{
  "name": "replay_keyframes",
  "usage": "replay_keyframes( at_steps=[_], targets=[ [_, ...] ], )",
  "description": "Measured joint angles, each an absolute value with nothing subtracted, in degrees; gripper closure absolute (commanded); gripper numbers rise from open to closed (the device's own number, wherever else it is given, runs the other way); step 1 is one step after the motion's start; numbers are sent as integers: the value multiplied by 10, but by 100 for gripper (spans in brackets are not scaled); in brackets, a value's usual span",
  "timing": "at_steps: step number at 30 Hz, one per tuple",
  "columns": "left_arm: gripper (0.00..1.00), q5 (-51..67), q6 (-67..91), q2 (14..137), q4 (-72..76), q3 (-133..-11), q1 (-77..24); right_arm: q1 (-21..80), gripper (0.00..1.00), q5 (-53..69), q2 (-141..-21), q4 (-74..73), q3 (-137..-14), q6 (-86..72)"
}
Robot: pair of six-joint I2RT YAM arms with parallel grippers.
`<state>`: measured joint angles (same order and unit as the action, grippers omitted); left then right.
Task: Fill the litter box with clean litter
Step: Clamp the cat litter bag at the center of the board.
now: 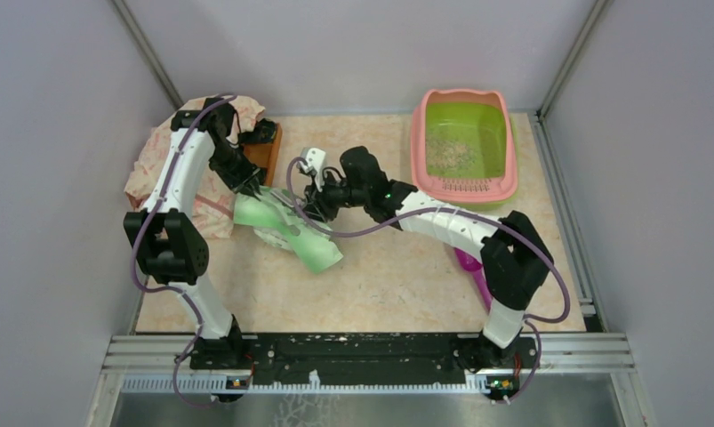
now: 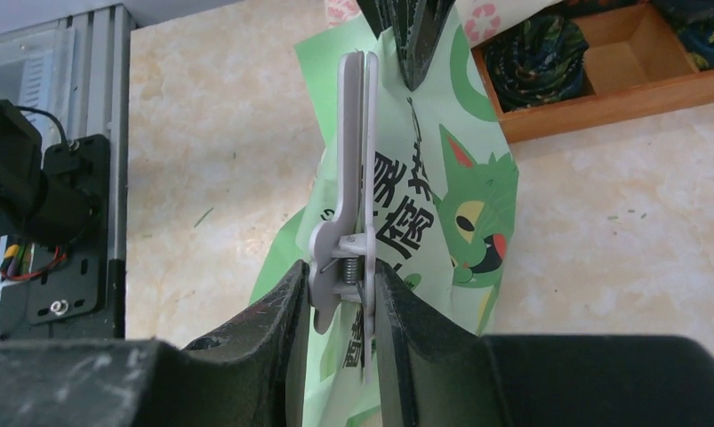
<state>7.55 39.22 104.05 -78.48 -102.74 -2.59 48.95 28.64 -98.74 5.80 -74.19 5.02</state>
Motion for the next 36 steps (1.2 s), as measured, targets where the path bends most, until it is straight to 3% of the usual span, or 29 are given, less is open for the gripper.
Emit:
replay_keyframes(
  at_steps=[13,25,27,29,31,36],
  targets=[
    [100,76,392,1040,-786,-1032,-26,486,100,301,-1015,-174,-870,109],
    [100,75,392,1041,-791,-1041,-27,486,99,299,-1047,-251,-931,121],
    [100,74,392,1041,-792,-1043,-27,487,69,298,-1049,-254,-931,122],
    [100,73,392,1042,-793,-1045,-27,487,55,297,-1049,-257,-931,125],
    [99,73,391,1043,-793,-1047,-27,487,50,294,-1048,-259,-929,124],
    [73,95,373,1043,-787,-1048,-26,479,49,276,-1030,-249,-892,123]
  ],
)
